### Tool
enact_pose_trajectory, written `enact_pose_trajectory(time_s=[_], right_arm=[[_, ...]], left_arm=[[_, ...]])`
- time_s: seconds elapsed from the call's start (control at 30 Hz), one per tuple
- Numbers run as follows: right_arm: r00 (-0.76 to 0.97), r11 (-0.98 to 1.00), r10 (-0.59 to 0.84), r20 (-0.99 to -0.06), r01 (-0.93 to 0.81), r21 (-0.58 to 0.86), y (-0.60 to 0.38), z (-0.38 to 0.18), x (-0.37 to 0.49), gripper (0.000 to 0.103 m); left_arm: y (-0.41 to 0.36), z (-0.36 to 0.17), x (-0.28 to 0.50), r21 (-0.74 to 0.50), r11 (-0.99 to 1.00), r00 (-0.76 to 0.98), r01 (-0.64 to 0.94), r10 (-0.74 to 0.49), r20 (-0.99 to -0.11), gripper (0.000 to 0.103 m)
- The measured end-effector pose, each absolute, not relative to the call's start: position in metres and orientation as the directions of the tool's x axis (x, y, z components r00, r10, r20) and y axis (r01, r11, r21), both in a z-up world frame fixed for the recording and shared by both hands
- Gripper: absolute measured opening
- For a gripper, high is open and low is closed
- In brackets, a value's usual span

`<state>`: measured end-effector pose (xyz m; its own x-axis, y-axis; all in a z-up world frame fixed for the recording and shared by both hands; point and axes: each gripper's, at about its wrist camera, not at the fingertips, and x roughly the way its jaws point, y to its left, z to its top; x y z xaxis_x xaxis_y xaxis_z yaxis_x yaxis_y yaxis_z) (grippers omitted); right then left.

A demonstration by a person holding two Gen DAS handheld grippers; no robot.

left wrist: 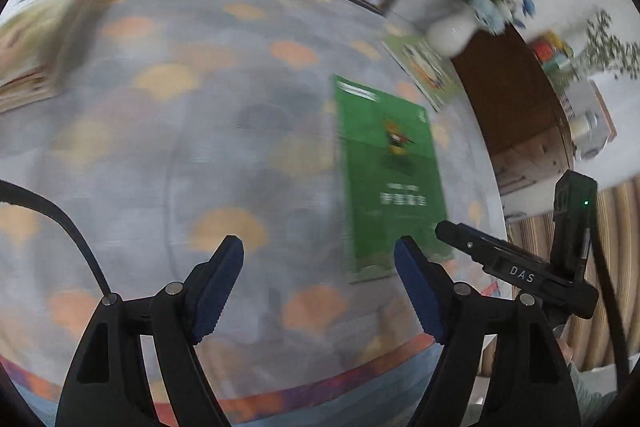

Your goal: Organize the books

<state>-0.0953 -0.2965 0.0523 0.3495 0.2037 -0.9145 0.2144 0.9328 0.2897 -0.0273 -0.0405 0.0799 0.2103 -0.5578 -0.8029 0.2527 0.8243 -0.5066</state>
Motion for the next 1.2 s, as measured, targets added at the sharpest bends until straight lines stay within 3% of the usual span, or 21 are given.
enact_pose_trajectory(time_s=[0.1,0.2,0.3,0.6,0.77,1.0,1.13,1.2], right_arm=[[0.355,0.926,0.207,-0.912,0.230,0.300,-0.327,0.043,-0.103,0.052],[0.356,0.925,0.228,-0.906,0.212,0.316,-0.337,0.037,-0.100,0.042],[0.377,0.927,0.237,-0.895,0.187,0.324,-0.339,0.034,-0.093,0.039],[0.334,0.977,0.186,-0.924,0.037,0.210,-0.326,0.016,-0.086,0.039],[0.346,0.978,0.198,-0.917,-0.011,0.207,-0.320,0.013,-0.088,0.053],[0.347,0.972,0.233,-0.908,-0.049,0.230,-0.317,0.013,-0.090,0.053],[0.366,0.974,0.226,-0.903,-0.060,0.219,-0.319,0.012,-0.093,0.053],[0.384,0.974,0.224,-0.896,-0.057,0.219,-0.322,0.011,-0.094,0.053]], left_arm=[[-0.065,0.073,-0.032,-0.505,0.822,0.218,0.263,-0.561,-0.799,0.069],[-0.081,0.059,-0.032,-0.499,0.833,0.210,0.240,-0.546,-0.811,0.047],[-0.087,0.049,-0.033,-0.477,0.857,0.220,0.196,-0.512,-0.830,0.042],[-0.092,0.023,-0.051,-0.537,0.837,0.210,0.107,-0.547,-0.810,0.046],[-0.088,0.020,-0.056,-0.571,0.819,0.248,0.063,-0.567,-0.786,0.048],[-0.101,0.023,-0.057,-0.518,0.853,0.274,0.067,-0.515,-0.812,0.047],[-0.104,0.026,-0.052,-0.560,0.828,0.251,0.046,-0.552,-0.795,0.047],[-0.099,0.035,-0.053,-0.625,0.779,0.262,0.034,-0.611,-0.747,0.047]])
